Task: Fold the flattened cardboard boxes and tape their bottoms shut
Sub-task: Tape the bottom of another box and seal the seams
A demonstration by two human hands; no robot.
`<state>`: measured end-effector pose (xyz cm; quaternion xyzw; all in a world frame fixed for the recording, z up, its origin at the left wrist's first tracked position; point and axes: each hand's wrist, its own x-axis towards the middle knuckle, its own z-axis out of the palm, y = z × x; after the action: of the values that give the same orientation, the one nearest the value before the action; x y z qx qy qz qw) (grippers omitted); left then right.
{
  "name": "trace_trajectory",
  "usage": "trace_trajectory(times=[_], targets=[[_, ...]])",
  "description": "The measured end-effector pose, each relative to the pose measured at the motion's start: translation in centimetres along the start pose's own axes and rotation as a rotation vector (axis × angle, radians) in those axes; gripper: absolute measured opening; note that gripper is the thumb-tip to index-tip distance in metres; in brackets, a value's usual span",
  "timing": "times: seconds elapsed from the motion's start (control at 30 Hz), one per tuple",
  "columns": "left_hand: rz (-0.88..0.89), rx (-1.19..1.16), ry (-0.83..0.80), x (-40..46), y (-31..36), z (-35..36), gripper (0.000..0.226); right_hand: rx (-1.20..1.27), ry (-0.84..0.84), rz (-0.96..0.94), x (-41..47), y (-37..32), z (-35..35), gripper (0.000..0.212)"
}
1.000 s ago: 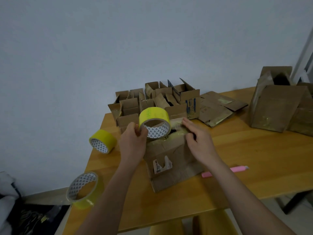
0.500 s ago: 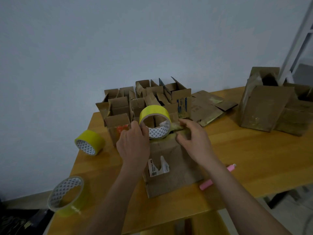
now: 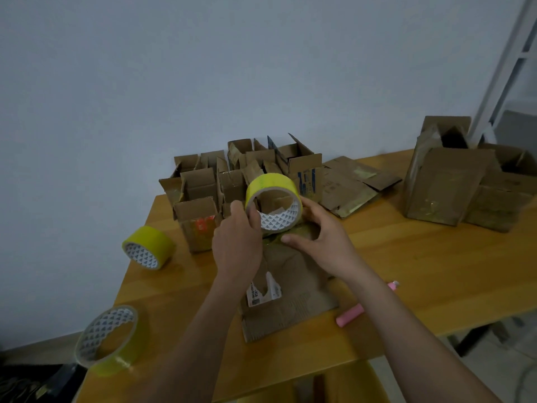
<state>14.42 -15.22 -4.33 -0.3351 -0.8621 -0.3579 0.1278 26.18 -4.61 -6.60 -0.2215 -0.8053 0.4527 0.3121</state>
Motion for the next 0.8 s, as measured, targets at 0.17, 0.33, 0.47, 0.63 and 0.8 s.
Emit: trace_trajectory(times=[0.17, 0.33, 0.47, 0.63, 0.8], targets=[[-0.108, -0.186, 0.019, 0.8, -0.4, -0.5, 0.033, 0.059, 0.091, 0.016, -0.5, 0.9, 0.7, 0.083], [-0.058, -0.332, -0.022, 1.2, 0.6, -0.1, 0.03, 0.192, 0.129, 0.09, -0.5, 1.6, 1.2, 0.093], [-0.038, -0.358, -0.083, 1.1, 1.9, 1.1, 0.031, 0.221, 0.121, 0.092, -0.2, 2.0, 1.2, 0.092], [-0.023, -0.35, -0.038, 1.3, 1.5, 1.5, 0.034, 0.232, 0.134, 0.087, 0.0, 2.6, 1.0, 0.09], [-0.022, -0.373, -0.013, 1.4, 1.0, 1.5, 0.032, 0.236, 0.142, 0.059, 0.1, 2.7, 1.1, 0.077]])
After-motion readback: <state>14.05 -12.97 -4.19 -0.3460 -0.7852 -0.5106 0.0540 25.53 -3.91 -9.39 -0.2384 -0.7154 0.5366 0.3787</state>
